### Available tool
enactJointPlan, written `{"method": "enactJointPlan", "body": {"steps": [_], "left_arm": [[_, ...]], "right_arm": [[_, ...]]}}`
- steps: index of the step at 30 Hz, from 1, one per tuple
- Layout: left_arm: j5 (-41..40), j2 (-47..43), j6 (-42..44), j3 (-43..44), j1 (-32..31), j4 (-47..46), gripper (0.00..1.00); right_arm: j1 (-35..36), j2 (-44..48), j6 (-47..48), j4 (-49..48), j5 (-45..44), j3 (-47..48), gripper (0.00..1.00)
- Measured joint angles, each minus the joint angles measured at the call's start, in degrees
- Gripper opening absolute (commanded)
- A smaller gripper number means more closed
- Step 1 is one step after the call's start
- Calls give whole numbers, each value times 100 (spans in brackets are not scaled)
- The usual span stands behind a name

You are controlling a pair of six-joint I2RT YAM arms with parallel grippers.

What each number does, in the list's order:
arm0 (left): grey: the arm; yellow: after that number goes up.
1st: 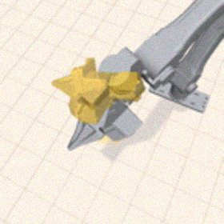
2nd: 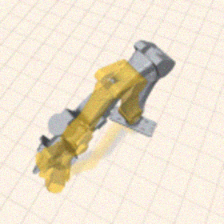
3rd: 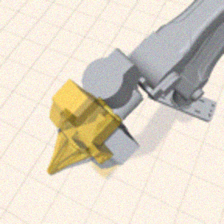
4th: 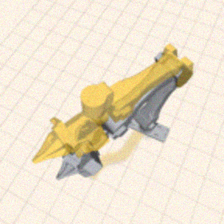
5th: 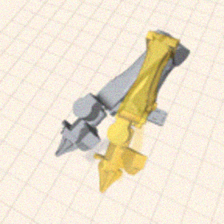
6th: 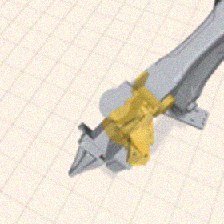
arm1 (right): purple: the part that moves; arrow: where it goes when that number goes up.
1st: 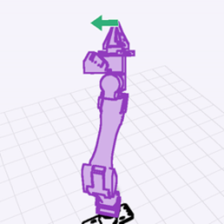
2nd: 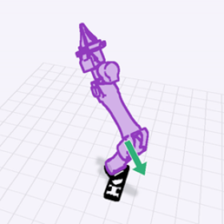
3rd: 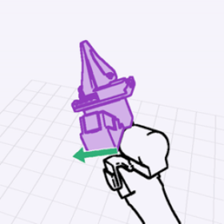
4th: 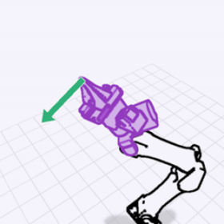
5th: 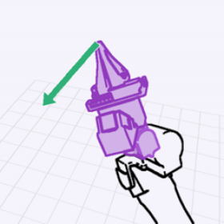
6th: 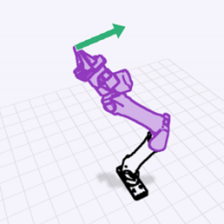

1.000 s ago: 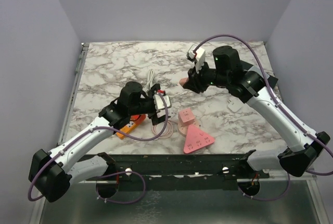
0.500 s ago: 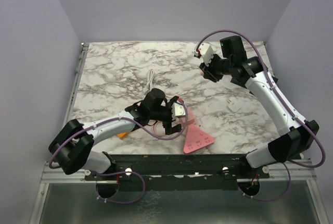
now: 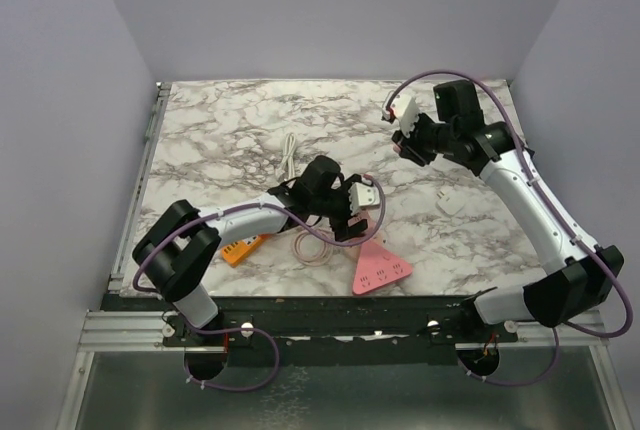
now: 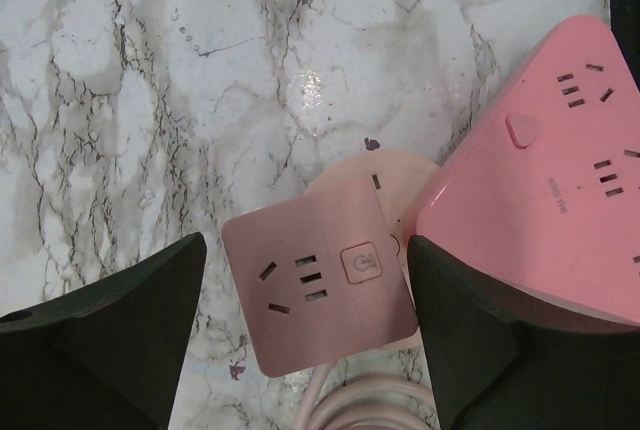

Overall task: Insert the plug
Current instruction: Move the socket to the center of the board.

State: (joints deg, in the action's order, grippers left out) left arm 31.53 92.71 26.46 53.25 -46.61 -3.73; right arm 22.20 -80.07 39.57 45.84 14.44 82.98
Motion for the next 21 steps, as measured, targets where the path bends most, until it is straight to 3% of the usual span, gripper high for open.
{"method": "enactJointPlan", "body": {"steps": [6,9,15,18,19,20,21], "left_arm": [[48,136,210,251,-20,286,40],[162,452,651,721,-28,660,38],[442,1300,1333,1908,-28,1318,49],[590,1692,1694,2516,-37,1700,67],[619,1799,1829,2684,-42,1805,75],[645,1895,1989,2850,-52,1902,92],[625,1987,2232,2988,-68,1976,98]], "right_arm": [[-105,170,59,-142,24,-131,1],[-160,179,59,-243,26,-166,1],[-289,243,50,-514,22,-350,1],[-352,297,39,-601,17,-437,1],[-365,306,37,-621,17,-457,1],[-387,317,37,-643,17,-483,1],[-398,328,37,-658,17,-509,1]]}}
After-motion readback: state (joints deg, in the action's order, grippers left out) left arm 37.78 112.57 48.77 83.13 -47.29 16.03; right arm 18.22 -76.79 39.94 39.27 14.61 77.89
